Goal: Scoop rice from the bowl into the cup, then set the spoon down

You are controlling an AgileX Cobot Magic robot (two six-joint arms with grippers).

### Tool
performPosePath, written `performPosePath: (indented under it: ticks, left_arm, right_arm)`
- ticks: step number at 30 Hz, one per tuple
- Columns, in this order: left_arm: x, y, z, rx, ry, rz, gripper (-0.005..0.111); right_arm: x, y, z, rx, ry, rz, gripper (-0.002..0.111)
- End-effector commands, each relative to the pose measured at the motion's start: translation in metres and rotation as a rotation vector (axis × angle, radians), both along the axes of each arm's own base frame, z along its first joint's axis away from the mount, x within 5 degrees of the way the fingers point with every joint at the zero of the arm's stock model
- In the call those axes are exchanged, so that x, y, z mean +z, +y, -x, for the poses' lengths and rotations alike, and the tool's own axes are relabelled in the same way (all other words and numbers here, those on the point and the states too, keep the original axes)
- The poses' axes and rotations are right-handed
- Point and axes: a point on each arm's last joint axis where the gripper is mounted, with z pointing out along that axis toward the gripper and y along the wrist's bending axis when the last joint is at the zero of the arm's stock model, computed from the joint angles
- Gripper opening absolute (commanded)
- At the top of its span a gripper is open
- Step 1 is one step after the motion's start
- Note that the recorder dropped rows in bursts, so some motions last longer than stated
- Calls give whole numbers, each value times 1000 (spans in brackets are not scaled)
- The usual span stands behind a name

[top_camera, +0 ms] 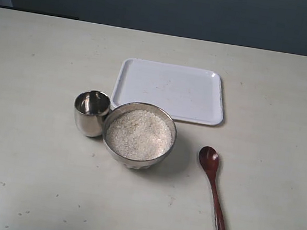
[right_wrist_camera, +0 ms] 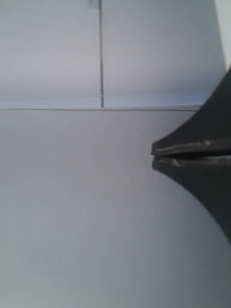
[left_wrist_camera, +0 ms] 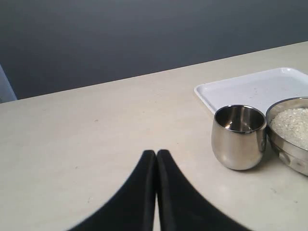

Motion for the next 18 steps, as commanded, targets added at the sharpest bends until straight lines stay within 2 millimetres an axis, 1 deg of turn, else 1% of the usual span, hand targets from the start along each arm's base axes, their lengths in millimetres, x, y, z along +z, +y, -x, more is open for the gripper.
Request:
performPosePath:
  ticks: [1, 2, 3, 6, 8, 10, 15, 18]
  left_arm:
    - [2, 0, 0, -1, -16, 6, 1]
    - [2, 0, 0, -1, -16, 6, 1]
    - [2, 0, 0, -1, -16, 6, 1]
    - [2, 0, 0, -1, -16, 6, 1]
    - [2, 0, 0, -1, -16, 6, 1]
    - [2, 0, 0, -1, -16, 6, 1]
    - [2, 0, 0, -1, -16, 6, 1]
    - [2, 0, 0, -1, -16, 6, 1]
  right_arm:
    - [11, -6, 7, -64, -150, -13, -1]
    - [12, -6, 8, -45, -171, -61, -1]
    - [12, -6, 8, 5, -188, -159, -1]
    - [12, -6, 8, 206, -243, -548, -1]
    - [13, -7, 8, 282, -281, -696, -1]
    - [13, -7, 8, 320, -290, -775, -1]
    - [8, -5, 5, 395, -247, -935, -1]
    - [7, -3, 4, 412, -220, -965, -1]
